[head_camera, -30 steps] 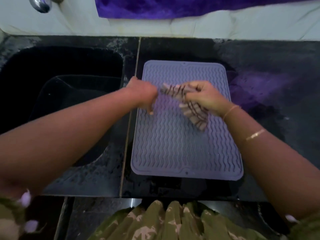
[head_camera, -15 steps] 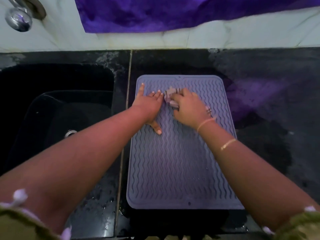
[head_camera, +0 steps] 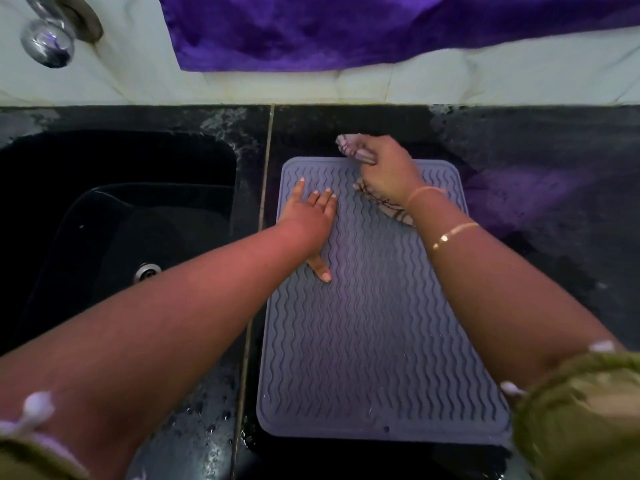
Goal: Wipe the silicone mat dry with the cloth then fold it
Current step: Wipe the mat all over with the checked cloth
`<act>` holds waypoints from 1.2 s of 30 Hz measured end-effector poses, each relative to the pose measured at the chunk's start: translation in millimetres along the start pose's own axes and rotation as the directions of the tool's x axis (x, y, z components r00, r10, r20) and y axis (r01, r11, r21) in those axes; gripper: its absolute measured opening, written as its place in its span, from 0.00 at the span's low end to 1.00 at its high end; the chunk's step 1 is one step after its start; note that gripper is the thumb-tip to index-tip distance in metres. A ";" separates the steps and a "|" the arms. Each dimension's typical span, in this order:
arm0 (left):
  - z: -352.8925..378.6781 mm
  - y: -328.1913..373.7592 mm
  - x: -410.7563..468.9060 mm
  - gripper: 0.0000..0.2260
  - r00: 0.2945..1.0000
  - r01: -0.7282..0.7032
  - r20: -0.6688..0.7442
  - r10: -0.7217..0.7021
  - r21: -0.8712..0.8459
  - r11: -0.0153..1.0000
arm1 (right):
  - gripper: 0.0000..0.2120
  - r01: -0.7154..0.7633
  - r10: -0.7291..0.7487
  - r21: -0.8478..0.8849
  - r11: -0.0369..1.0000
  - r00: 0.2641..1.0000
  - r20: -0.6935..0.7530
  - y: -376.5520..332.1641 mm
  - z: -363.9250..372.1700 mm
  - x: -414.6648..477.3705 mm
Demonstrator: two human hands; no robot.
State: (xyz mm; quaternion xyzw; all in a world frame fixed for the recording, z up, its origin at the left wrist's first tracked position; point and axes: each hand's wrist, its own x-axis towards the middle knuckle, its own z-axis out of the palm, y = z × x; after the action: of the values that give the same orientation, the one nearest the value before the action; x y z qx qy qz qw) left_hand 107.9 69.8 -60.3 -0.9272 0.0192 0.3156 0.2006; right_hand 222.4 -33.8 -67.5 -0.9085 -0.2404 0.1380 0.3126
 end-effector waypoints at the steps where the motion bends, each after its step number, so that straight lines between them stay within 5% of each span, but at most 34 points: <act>1: -1.4 0.8 0.0 0.63 1.000 0.007 0.010 -0.008 0.010 1.000 | 0.23 -0.008 0.016 -0.137 0.991 0.998 0.062 -1.3 6.3 7.3; 4: -3.1 1.6 -0.9 0.63 0.999 0.025 0.020 -0.025 0.015 1.000 | 0.26 0.012 0.030 -0.448 0.894 0.996 0.086 -7.7 19.6 5.0; 10: -2.6 1.1 -0.5 0.64 0.999 0.039 0.010 -0.039 0.003 0.999 | 0.26 -0.015 0.070 -0.482 0.876 0.993 0.096 -7.3 16.1 -22.9; 15: 0.4 -1.0 -0.5 0.65 1.000 0.019 -0.023 -0.020 -0.033 0.999 | 0.21 -0.118 0.177 -0.356 0.927 0.974 0.140 -5.7 9.1 -49.2; 17: 0.7 -2.2 -0.5 0.64 1.000 0.016 -0.026 -0.017 -0.040 0.999 | 0.15 -0.217 0.244 -0.151 0.965 0.950 0.195 -5.1 -1.8 -44.7; 19: 0.1 -2.0 -1.0 0.64 1.000 0.008 -0.025 -0.009 -0.048 0.999 | 0.13 -0.239 0.234 0.046 0.970 0.967 0.096 -4.0 -9.2 -30.8; 22: -0.1 -1.4 -1.1 0.64 1.000 0.020 -0.009 -0.020 -0.066 0.998 | 0.19 -0.136 0.139 0.059 0.989 0.989 -0.050 -4.7 -5.9 -11.6; 25: -2.2 -0.8 -0.9 0.64 0.999 0.037 0.015 -0.036 -0.043 0.998 | 0.23 -0.071 0.077 -0.073 0.995 0.994 0.072 -3.4 12.5 -9.2; 30: -0.2 -3.4 -0.9 0.64 0.999 0.037 0.007 -0.037 -0.047 0.998 | 0.22 0.093 -0.084 -0.417 0.904 0.996 0.040 0.6 34.4 -63.5; 36: 3.8 -6.3 1.4 0.64 0.999 0.030 -0.028 -0.032 -0.069 0.997 | 0.21 0.221 -0.172 -0.430 0.875 0.973 0.152 12.6 37.8 -146.1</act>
State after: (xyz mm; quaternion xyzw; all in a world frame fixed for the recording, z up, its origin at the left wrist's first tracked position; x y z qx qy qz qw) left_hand 107.9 77.2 -61.6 -0.9382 -0.0029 0.2995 0.1732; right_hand 88.0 -99.9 -89.8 -0.9177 -0.3734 0.0965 0.0957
